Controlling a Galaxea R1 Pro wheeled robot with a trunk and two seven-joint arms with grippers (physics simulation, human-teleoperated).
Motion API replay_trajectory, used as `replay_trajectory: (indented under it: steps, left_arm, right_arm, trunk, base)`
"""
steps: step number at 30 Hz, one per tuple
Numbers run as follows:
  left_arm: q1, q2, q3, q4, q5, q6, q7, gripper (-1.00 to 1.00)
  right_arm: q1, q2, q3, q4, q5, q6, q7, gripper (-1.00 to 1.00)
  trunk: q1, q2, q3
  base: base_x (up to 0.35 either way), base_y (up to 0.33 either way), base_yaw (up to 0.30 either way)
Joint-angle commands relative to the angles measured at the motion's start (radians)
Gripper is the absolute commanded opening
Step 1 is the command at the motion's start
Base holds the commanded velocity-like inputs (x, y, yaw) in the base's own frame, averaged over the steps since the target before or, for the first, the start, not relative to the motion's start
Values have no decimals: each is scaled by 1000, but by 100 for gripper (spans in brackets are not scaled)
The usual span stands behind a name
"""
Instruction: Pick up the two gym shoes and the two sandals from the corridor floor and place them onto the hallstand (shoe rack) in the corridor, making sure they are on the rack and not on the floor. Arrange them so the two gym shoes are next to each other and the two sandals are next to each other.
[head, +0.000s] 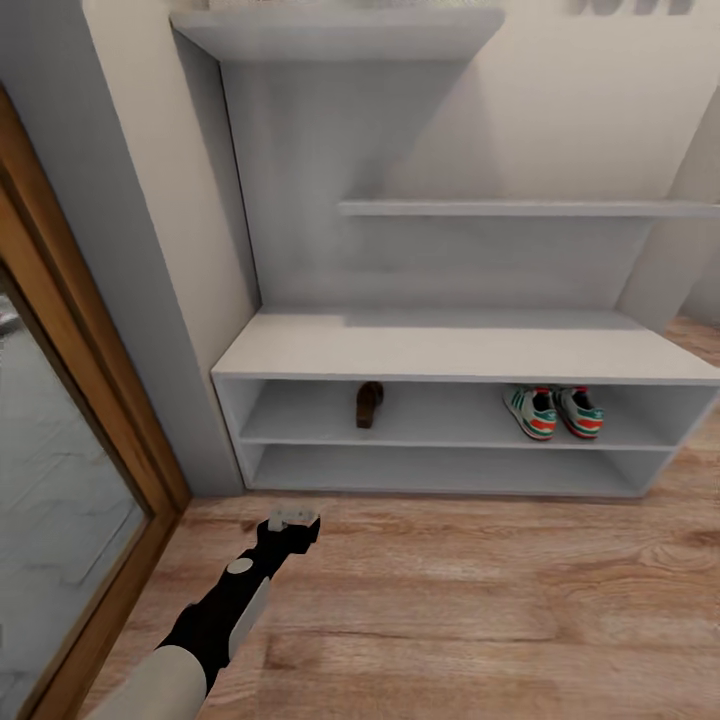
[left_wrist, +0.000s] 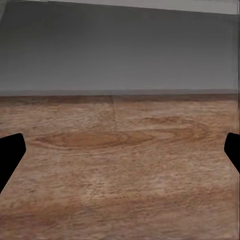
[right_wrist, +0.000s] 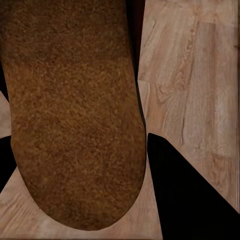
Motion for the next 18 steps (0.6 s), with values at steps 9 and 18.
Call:
replay_trajectory:
  steps: [9,18]
  left_arm:
    - [0,0,-2,0,10,0,-1,100]
    - [0,0,-2,0,10,0,-1,100]
  right_arm:
    - [-2,1,-2,-1,8,5,3,-100]
    - [-2,2,-2,-1,8,5,3,-100]
  trunk:
    - [-1,0,-1]
    - [-1,0,-1]
  base:
    - [-323,-84,0]
    - [-60,-17,0]
